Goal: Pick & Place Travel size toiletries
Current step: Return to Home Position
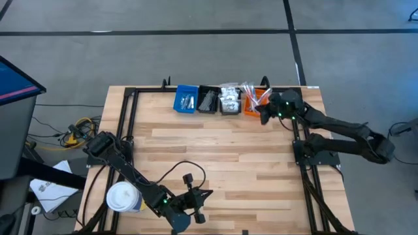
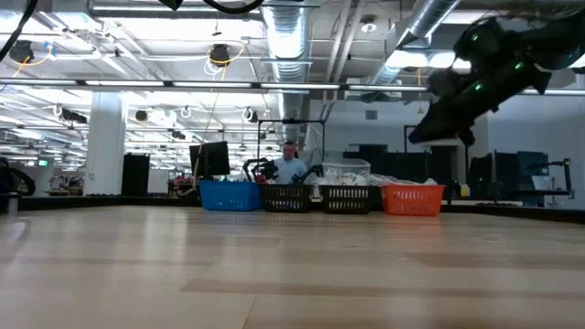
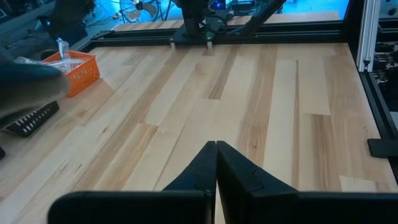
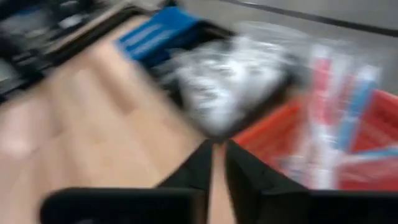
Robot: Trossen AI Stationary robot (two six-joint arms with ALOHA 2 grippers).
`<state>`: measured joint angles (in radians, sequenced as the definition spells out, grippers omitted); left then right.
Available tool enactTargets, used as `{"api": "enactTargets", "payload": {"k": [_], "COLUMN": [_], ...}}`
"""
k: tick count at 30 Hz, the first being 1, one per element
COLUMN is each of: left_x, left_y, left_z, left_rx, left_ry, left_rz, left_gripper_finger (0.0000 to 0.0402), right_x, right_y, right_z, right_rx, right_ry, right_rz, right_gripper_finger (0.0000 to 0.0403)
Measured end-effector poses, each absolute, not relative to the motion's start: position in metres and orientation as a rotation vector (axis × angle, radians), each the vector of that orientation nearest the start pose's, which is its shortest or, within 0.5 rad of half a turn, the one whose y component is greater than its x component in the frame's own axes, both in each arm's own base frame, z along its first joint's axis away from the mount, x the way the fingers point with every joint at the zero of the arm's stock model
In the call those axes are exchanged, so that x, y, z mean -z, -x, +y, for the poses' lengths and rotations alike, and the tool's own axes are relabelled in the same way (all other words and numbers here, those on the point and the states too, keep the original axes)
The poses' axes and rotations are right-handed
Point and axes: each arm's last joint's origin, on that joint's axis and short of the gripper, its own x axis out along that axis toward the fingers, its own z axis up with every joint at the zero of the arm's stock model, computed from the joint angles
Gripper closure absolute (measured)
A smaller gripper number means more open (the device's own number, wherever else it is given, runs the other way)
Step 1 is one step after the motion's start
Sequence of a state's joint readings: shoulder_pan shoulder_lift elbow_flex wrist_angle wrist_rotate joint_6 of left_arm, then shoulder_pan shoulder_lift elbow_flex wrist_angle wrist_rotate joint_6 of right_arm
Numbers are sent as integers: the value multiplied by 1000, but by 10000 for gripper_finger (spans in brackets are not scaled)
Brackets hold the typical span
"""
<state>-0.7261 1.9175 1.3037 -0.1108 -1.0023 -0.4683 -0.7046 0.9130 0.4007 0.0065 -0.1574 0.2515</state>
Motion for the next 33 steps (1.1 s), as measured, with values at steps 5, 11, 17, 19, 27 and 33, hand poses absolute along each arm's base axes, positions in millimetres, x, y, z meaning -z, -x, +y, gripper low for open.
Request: {"api": "enactTargets", "payload": {"k": [5,11,17,19,27,33], "left_x": [-205,-205,-205,-206,-208,-209], "left_y": [-322,-324,-324,-324,-329,-335], "left_z": [-251,-249,-249,-249,-246,-239], "left_rx": [-365,-369,-370,-370,-379,-389], "left_ry": [-94,-86,-80,-77,-48,-28], "left_rz": [393,390,386,383,361,358], "left_gripper_finger": [400,400,400,400,400,400], "right_x": [-216,-235,-232,-223,-199,-194], "right_y": [-145,-138,-124,-117,-93,-87], "right_z": [-87,-51,-14,-3,23,25], "right_rx": [408,212,65,31,-149,-135], "right_ry": [-397,-287,-234,-233,-154,-65], "right_rz": [338,260,60,-7,-111,-74], "right_gripper_finger": [385,398,401,402,402,403]}}
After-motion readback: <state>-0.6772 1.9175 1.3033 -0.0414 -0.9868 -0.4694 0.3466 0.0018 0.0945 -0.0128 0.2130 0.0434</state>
